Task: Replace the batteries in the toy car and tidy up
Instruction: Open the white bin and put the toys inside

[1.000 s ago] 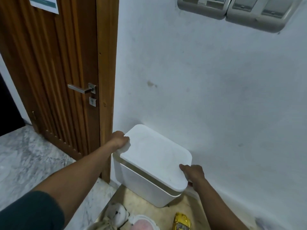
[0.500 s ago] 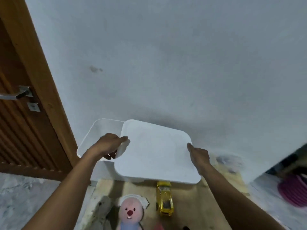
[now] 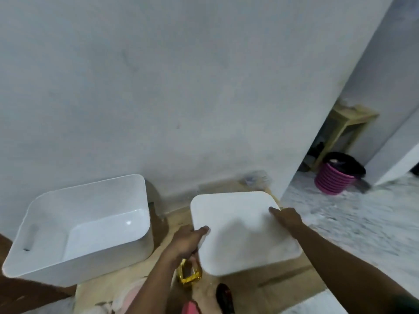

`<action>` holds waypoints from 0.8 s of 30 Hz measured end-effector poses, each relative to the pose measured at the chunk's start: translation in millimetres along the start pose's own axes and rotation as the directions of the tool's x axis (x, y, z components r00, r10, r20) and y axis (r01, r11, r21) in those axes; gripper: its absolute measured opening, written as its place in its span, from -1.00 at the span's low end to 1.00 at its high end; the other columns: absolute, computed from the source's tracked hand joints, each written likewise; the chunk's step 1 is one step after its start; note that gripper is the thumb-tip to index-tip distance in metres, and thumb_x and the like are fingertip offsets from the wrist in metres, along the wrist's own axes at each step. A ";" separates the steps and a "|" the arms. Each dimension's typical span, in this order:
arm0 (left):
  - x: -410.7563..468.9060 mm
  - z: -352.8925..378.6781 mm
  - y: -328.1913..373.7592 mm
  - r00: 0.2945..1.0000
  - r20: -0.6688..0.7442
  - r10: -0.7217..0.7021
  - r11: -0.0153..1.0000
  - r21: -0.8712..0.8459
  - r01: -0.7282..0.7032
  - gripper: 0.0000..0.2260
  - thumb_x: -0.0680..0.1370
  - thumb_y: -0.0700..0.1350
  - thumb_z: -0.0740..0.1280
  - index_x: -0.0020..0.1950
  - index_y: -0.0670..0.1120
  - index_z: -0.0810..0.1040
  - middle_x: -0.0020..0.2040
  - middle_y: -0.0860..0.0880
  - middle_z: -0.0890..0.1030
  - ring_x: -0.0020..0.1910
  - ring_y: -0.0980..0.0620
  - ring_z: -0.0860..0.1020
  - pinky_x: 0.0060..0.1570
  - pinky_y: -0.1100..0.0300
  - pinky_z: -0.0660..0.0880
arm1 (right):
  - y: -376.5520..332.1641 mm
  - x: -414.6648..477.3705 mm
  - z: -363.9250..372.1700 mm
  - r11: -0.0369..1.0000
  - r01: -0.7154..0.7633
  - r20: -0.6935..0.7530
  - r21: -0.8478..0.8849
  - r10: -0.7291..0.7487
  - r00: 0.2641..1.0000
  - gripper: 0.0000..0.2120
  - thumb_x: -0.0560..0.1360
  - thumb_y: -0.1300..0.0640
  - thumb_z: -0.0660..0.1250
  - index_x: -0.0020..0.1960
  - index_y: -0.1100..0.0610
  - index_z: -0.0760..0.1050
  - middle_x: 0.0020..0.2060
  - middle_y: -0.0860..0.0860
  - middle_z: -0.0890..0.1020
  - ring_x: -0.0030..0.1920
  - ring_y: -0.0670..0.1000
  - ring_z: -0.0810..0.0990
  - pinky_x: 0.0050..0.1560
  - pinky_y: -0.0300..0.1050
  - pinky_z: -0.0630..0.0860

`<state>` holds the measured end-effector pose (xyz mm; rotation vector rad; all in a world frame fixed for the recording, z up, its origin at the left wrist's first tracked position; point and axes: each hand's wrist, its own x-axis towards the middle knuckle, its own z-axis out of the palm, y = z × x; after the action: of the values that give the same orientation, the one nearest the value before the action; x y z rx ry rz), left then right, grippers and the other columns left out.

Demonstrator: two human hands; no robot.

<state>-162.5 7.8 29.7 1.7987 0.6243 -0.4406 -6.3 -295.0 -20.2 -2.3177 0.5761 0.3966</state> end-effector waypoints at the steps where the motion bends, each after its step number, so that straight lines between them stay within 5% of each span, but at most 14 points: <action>1: 9.5 9.0 -0.4 1.000 0.007 -0.018 1.000 0.009 0.018 -0.65 0.58 0.13 0.36 0.11 -0.15 0.58 -0.24 -0.10 0.64 -0.47 0.00 0.54 -0.49 0.21 0.46 | 6.0 5.9 -1.9 1.000 -0.016 -0.011 -0.003 0.016 1.000 -0.34 0.50 -0.17 0.38 0.35 0.34 0.43 0.25 0.25 0.55 0.23 0.25 0.53 0.18 0.04 0.50; 3: 24.0 22.7 0.0 0.998 0.009 -0.058 0.998 0.010 0.058 -0.64 0.55 0.14 0.37 0.12 -0.14 0.57 -0.18 -0.14 0.66 -0.45 -0.06 0.54 -0.45 0.19 0.45 | 15.5 17.3 -2.4 0.999 -0.050 -0.013 -0.010 0.050 0.999 -0.30 0.48 -0.19 0.40 0.36 0.33 0.42 0.27 0.24 0.54 0.25 0.25 0.53 0.21 0.07 0.50; 8: 54.3 46.1 -2.4 0.987 0.039 -0.156 0.988 0.023 0.155 -0.60 0.53 0.14 0.38 0.22 -0.11 0.56 0.13 -0.14 0.69 0.04 -0.18 0.66 -0.12 0.16 0.54 | 26.4 42.5 2.2 0.994 -0.081 0.029 -0.075 0.083 0.996 -0.29 0.48 -0.20 0.38 0.38 0.32 0.40 0.31 0.24 0.52 0.30 0.24 0.50 0.28 0.08 0.46; 12: 69.1 59.4 -3.7 0.974 0.057 -0.219 0.976 0.032 0.217 -0.74 0.58 0.07 0.38 0.11 -0.10 0.55 0.14 -0.12 0.67 0.09 -0.14 0.64 0.18 -0.02 0.59 | 35.0 64.1 13.3 0.986 -0.067 0.061 -0.155 0.077 0.995 -0.30 0.49 -0.23 0.35 0.36 0.31 0.44 0.33 0.23 0.51 0.32 0.22 0.49 0.28 0.01 0.44; 15: 80.4 67.7 -4.0 0.971 0.044 -0.235 0.972 0.035 0.233 -0.80 0.58 0.05 0.37 0.03 -0.06 0.50 0.15 -0.13 0.66 0.12 -0.16 0.63 0.22 -0.06 0.58 | 42.4 76.7 19.5 0.980 -0.064 0.069 -0.190 0.079 0.995 -0.31 0.49 -0.23 0.34 0.36 0.31 0.44 0.32 0.23 0.51 0.31 0.22 0.50 0.26 0.00 0.44; 20: 92.5 79.4 -6.4 0.965 0.027 -0.260 0.965 0.050 0.258 -0.77 0.60 0.04 0.35 0.16 -0.06 0.49 0.17 -0.10 0.59 0.18 -0.15 0.57 0.21 0.00 0.54 | 52.9 83.5 23.8 0.971 -0.012 0.044 -0.239 0.023 0.999 -0.39 0.51 -0.19 0.32 0.32 0.28 0.48 0.31 0.22 0.52 0.32 0.21 0.49 0.27 -0.01 0.40; 24: 93.5 82.7 -8.8 0.961 0.008 -0.276 0.950 0.156 0.271 -0.51 0.59 0.07 0.35 0.44 -0.15 0.45 0.38 -0.16 0.53 0.32 -0.20 0.52 0.22 0.04 0.53 | 60.9 85.5 28.7 0.961 0.046 0.017 -0.273 -0.044 0.999 -0.44 0.54 -0.17 0.29 0.30 0.28 0.49 0.30 0.23 0.53 0.34 0.21 0.46 0.31 -0.01 0.36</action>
<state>-93.1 -50.7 -56.5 1.8532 0.8434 -0.7187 32.4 -339.5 -111.7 -2.5854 0.4874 0.4926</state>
